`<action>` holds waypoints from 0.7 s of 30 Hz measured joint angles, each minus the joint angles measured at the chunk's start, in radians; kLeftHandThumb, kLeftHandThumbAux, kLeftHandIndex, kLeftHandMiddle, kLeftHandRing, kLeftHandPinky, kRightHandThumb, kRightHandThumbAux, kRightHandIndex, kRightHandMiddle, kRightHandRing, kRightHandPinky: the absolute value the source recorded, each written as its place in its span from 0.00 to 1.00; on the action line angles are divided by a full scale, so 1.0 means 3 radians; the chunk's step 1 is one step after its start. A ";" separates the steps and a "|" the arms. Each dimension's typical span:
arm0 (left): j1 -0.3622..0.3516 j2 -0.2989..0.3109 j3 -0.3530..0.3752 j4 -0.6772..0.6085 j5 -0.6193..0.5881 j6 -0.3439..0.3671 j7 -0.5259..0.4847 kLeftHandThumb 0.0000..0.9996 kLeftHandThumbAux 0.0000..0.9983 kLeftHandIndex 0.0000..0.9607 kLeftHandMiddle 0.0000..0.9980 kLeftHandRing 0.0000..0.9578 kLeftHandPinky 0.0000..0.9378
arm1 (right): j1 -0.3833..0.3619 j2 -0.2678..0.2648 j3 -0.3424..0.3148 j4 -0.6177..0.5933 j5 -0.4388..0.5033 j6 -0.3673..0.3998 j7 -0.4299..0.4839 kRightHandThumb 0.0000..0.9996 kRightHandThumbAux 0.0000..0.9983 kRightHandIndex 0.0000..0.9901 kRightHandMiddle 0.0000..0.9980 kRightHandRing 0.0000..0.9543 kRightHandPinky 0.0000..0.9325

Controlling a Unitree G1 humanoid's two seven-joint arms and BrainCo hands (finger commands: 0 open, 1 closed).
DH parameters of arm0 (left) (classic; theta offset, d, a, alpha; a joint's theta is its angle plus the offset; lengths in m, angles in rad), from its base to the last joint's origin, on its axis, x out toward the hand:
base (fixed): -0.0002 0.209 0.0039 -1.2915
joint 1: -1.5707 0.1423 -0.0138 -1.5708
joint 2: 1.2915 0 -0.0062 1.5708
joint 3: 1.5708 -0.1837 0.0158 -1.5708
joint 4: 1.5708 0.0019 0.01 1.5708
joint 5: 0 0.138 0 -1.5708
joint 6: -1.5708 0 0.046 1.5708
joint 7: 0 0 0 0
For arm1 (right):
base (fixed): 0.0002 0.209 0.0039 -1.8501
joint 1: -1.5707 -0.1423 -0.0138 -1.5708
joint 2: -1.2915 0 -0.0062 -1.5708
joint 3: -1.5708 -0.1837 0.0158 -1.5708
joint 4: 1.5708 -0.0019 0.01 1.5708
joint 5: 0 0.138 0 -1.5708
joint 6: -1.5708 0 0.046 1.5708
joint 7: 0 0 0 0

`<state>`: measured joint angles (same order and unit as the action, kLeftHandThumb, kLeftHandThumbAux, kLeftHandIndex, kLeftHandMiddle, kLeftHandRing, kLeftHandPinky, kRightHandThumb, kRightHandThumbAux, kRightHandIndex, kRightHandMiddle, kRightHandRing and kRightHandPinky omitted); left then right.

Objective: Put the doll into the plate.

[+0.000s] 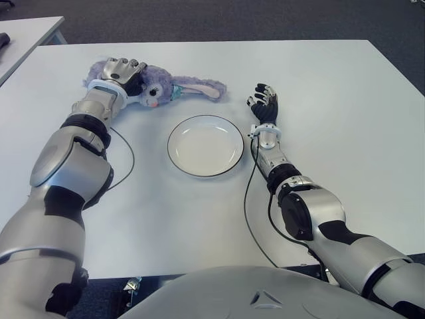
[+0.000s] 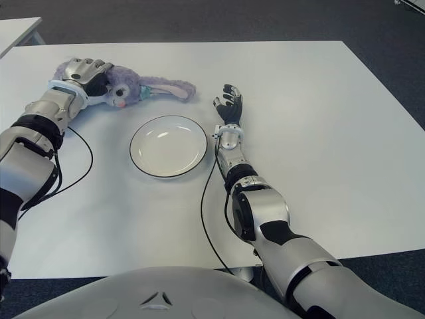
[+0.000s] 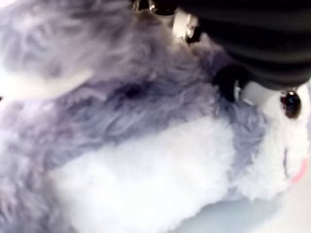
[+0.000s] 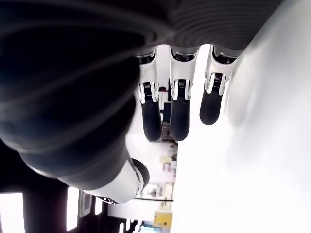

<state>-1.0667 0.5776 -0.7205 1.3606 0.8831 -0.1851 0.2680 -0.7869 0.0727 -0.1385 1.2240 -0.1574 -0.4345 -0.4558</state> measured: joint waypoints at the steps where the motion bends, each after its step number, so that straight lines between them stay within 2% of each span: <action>1: 0.0000 0.0000 0.0008 0.0000 -0.0004 0.0000 -0.0012 0.47 0.32 0.00 0.06 0.12 0.13 | 0.0000 0.0000 0.0000 0.0000 0.0000 0.0000 0.0000 0.48 0.91 0.23 0.24 0.24 0.22; 8: 0.0000 0.0004 0.0086 -0.0003 -0.0068 -0.0002 -0.0099 0.42 0.30 0.00 0.03 0.06 0.06 | 0.0000 0.0000 0.0000 0.0001 0.0001 0.0000 0.0000 0.48 0.90 0.23 0.24 0.23 0.22; 21: 0.0000 0.0011 0.0273 -0.0009 -0.0224 -0.0044 -0.0298 0.37 0.25 0.00 0.00 0.01 0.03 | 0.0001 0.0000 0.0011 0.0002 -0.0002 0.0000 -0.0020 0.48 0.90 0.23 0.24 0.23 0.21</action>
<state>-1.0667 0.5808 -0.6386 1.3581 0.8159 -0.1983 0.1787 -0.7866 0.0726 -0.1352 1.2247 -0.1582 -0.4345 -0.4618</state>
